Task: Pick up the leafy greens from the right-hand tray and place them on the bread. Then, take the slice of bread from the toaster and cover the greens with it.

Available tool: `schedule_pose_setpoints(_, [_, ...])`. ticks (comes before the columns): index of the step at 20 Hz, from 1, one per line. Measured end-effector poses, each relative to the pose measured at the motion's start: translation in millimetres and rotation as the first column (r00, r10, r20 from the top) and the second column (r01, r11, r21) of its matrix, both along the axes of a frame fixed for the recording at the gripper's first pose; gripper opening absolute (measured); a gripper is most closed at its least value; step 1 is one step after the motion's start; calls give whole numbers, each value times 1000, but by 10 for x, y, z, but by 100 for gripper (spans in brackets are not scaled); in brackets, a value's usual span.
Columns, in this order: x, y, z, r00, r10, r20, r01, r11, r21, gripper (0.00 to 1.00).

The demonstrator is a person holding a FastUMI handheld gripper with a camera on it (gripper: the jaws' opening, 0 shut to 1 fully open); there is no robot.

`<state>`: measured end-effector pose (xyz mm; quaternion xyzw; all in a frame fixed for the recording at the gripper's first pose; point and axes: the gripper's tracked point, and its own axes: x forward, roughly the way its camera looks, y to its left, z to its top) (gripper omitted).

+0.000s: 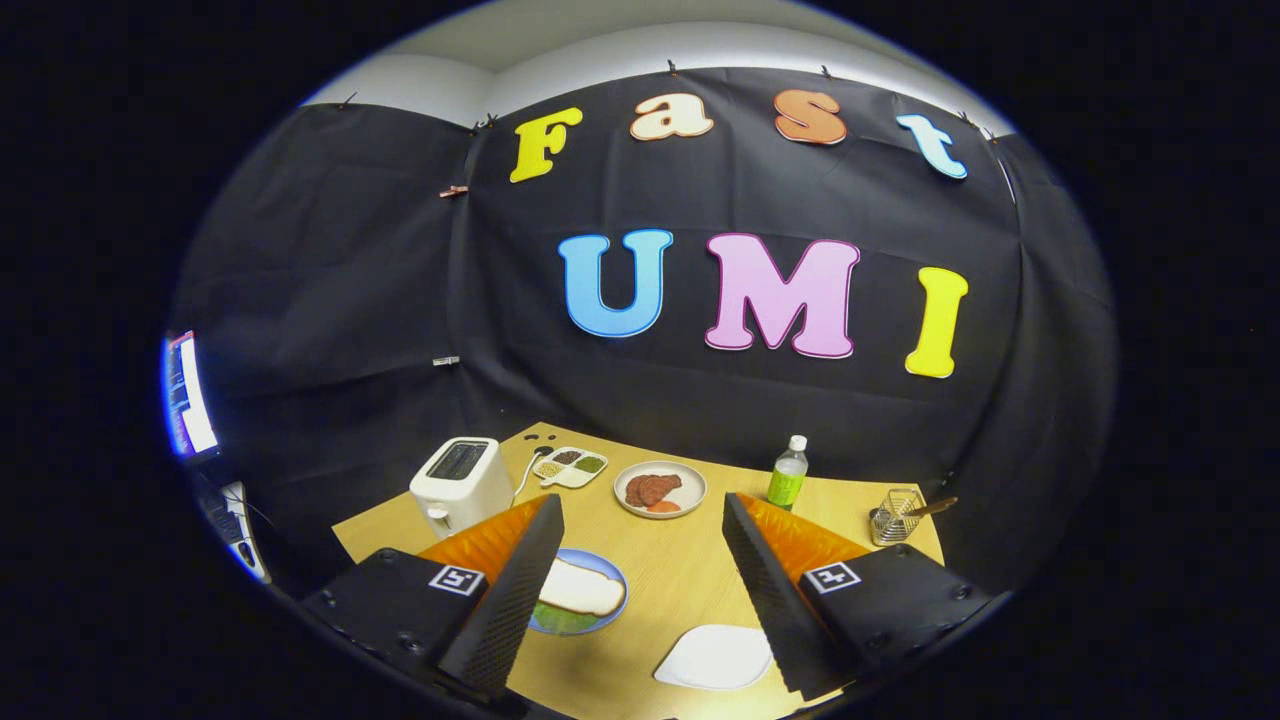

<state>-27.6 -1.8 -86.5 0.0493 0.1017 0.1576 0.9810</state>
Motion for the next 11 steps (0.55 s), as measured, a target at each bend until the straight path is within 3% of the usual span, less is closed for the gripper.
schedule_pose_setpoints(11, [109, 322, -70, 996, 88, 2, -88, 996, 6, 100])
